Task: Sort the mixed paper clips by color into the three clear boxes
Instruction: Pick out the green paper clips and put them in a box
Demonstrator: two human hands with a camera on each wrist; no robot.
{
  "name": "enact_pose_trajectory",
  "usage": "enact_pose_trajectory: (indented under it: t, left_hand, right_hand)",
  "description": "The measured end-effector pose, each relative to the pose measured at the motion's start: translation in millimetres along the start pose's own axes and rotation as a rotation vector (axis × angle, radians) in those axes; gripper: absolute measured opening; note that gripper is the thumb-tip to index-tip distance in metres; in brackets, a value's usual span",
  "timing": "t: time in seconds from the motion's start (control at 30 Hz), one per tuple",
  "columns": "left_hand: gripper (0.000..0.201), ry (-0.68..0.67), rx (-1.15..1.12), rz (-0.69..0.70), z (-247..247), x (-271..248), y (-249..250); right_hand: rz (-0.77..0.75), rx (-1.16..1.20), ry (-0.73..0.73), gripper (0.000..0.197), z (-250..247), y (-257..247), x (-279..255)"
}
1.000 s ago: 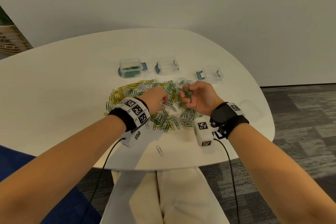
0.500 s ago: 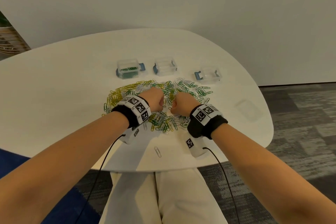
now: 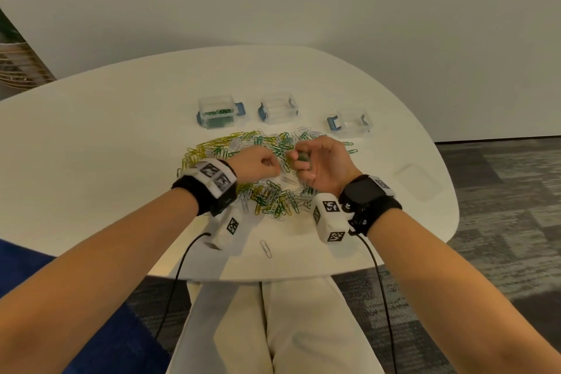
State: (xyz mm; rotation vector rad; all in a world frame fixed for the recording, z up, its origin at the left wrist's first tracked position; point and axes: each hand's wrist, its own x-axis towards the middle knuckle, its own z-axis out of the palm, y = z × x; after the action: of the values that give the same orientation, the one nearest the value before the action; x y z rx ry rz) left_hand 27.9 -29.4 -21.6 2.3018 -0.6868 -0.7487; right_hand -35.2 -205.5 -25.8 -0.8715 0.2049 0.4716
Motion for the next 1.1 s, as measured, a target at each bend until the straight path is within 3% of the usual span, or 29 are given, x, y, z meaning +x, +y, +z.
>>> enact_pose_trajectory:
  t: [0.07,0.13,0.23,0.33,0.43,0.53,0.67,0.83,0.9,0.97,1.03,1.1]
  left_hand:
    - [0.014,-0.035,0.381,0.111,4.4,2.3,1.3]
    - [0.015,-0.037,0.504,0.165,7.9,3.8,-1.2]
    - [0.012,-0.040,0.526,0.170,10.5,6.6,-2.9]
    - [0.011,-0.061,0.480,0.141,10.7,4.8,-1.5]
    - [0.006,0.040,0.240,0.139,8.8,-1.0,-6.2]
    - [0.010,0.115,-0.213,0.026,6.7,-10.0,-11.8]
    - [0.017,-0.058,-1.002,-0.139,12.7,-26.4,-13.5]
    - [0.018,-0.160,-1.393,-0.204,14.6,-37.5,-18.3]
    - [0.020,-0.158,-1.416,-0.211,13.2,-40.0,-20.7]
    - [0.020,-0.132,-1.291,-0.238,13.6,-38.5,-19.1]
    - [0.020,-0.040,-0.880,-0.238,15.4,-36.2,-13.4]
    - [0.013,0.017,-0.199,-0.130,19.7,-33.8,-12.1]
  right_hand:
    - [0.027,-0.302,0.113,0.020,-2.4,0.7,-1.9]
    - [0.073,-0.796,0.224,0.013,-2.2,2.0,-8.7]
    - [0.139,-1.459,0.277,0.020,1.2,10.4,-18.6]
    - [0.069,-1.719,0.254,0.028,3.3,26.9,-18.9]
    - [-0.005,-1.729,0.296,0.023,-1.0,24.9,-20.3]
    - [-0.031,-1.530,0.329,0.030,-8.4,8.5,-27.8]
    - [0.044,-1.019,0.212,0.029,-15.1,4.5,-41.0]
    - [0.054,-0.501,0.169,0.023,-11.9,11.7,-38.1]
    - [0.096,-0.309,0.158,0.023,-6.3,13.6,-35.8]
    - [0.096,-0.315,0.189,0.020,-3.3,14.8,-32.5]
    - [0.063,-0.558,0.253,0.021,-3.8,17.0,-26.5]
    - [0.082,-0.897,0.265,0.025,0.8,20.6,-20.4]
